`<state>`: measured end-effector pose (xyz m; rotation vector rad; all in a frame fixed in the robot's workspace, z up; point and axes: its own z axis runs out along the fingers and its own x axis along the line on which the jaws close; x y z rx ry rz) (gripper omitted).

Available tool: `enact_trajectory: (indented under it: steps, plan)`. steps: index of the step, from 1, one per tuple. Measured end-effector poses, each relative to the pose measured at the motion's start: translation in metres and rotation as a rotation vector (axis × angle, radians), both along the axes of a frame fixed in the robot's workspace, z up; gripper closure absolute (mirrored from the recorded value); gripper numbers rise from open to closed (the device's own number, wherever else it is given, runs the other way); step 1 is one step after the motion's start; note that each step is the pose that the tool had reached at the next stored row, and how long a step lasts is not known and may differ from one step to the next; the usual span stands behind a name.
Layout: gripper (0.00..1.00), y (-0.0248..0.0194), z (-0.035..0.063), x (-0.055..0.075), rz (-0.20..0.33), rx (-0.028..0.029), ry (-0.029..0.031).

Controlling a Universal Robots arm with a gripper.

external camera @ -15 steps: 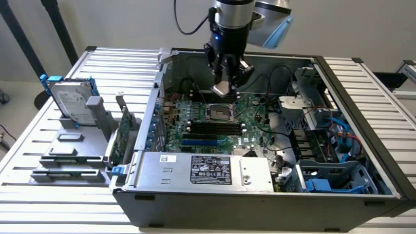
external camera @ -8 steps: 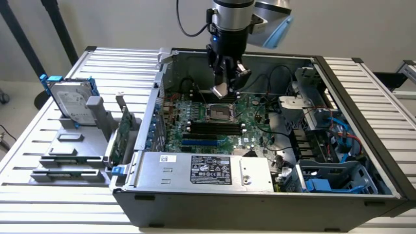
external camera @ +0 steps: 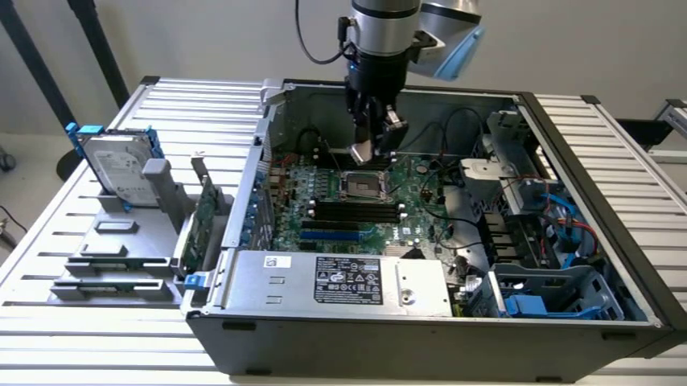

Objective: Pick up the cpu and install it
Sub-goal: 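Place the cpu into insertion slot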

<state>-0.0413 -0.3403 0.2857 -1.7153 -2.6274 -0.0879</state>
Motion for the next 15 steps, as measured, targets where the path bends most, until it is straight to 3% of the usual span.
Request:
enact_trajectory:
  steps: [15]
  plan:
    - [0.45, 0.0, -0.0109, 0.0, -0.256, 0.0003, 0.0196]
